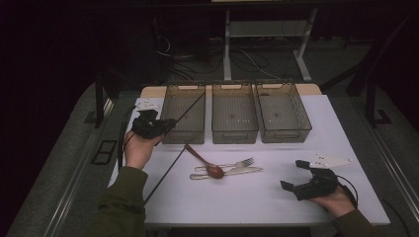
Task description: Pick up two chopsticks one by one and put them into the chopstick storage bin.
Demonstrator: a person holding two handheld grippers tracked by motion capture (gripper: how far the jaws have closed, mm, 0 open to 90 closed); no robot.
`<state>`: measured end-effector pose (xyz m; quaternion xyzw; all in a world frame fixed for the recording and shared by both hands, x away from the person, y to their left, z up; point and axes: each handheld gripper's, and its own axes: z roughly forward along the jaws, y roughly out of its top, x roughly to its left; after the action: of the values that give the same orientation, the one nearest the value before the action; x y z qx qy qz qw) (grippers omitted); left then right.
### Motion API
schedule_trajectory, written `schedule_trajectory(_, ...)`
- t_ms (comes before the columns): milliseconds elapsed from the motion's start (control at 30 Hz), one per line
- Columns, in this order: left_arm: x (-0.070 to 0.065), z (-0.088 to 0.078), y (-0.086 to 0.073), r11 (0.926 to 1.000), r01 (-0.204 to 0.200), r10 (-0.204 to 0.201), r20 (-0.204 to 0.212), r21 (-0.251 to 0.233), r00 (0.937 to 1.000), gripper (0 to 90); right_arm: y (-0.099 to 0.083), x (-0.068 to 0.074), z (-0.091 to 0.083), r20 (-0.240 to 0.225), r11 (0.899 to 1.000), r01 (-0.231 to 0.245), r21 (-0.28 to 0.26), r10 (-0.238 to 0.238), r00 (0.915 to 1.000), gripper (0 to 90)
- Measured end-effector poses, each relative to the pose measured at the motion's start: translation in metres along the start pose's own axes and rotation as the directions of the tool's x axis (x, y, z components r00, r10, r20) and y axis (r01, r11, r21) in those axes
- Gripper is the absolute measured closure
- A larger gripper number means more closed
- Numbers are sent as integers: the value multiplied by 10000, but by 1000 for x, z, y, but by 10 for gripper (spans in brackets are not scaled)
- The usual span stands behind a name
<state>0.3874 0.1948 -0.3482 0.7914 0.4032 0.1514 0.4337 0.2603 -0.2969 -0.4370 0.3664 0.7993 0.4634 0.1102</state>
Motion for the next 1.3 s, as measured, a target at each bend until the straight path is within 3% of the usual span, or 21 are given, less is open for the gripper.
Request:
schedule_trajectory(233,12,14,19,9998,190,-189,-370,10,9991,856,0,-1,-1,9,10000,-32,-62,32,10000,2)
schedule_trajectory(433,21,30,32,9998,71,-54,-823,211,9966,856,0,-1,-1,9,10000,-44,-54,44,10000,2)
schedule_trajectory(533,27,38,34,9993,345,-335,-788,125,9963,856,0,-1,-2,12,10000,-21,-79,21,10000,1)
schedule_trajectory(933,49,72,23,9933,677,-537,-1447,937,9880,855,0,-1,-4,-39,9999,-116,-126,115,9999,2)
schedule_trajectory(1300,53,85,16,9844,929,-718,-1412,1492,9874,853,0,-2,-4,-56,9998,-109,-153,108,9999,1)
